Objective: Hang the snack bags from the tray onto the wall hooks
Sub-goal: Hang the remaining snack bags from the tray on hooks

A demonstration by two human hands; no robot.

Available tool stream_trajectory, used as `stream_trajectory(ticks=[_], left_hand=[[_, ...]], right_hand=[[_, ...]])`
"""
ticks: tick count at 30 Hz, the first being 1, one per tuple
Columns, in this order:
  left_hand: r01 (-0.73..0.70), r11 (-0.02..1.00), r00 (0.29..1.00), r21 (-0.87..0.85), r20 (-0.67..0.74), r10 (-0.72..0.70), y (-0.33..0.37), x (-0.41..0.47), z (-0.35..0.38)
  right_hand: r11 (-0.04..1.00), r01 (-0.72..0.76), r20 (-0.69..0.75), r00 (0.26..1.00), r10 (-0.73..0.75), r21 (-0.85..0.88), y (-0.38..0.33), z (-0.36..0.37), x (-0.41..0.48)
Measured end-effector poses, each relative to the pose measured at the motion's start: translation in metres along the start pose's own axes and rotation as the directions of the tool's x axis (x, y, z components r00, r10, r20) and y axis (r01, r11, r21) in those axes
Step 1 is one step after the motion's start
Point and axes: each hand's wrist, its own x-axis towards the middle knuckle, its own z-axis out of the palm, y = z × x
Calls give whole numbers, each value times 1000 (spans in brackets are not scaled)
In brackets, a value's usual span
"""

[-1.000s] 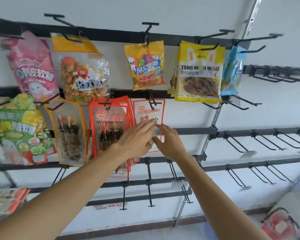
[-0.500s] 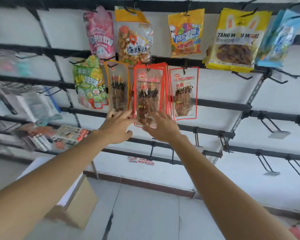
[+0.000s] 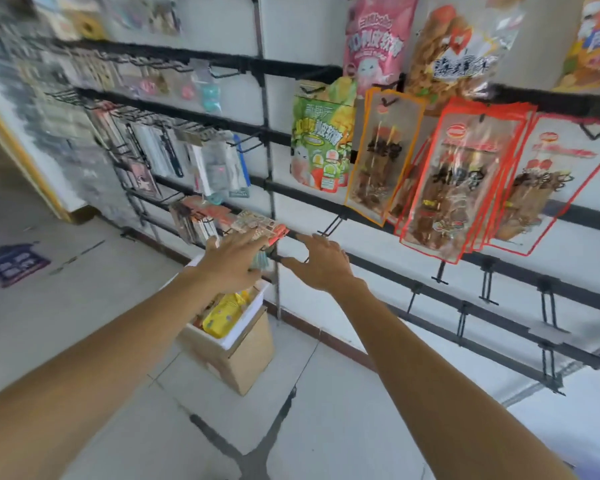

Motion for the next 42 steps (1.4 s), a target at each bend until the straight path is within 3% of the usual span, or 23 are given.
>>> stream_trajectory(ticks=[3,6,9,14,21,29,35,39,42], left_hand=[[27,999,1000,-45,-13,-28,-43,8,19],[52,979,999,-196,14,-50,-88,18,41],[34,986,999,-163,9,-33,-125,24,56],[15,989,1000,-150,1,-15,-173,43,86],[70,972,989,-222,142,-39,-220,99,136],[77,941,987,-329,161,-25,-270,179,193],[218,920,948,-326,294,-120,-288,223,243],[254,876,913,-411,402,-76,-289,242,281],[220,845,913,-487,408,-2,-292,250,314]], right_hand=[[999,44,53,998,-42,-24,-30,28,32],[998,55,91,994,-58,30,-55,55,56],[998,53,115,992,-57,40,-72,80,82],[986,-55,158,987,30,157,-85,135,111],[975,-167,310,944,115,147,-71,197,173],[957,-277,469,859,206,87,-40,258,268],[893,-442,571,755,321,83,-24,310,301],[874,-485,607,707,363,42,-15,356,308],[842,-537,571,706,419,46,-12,394,317]])
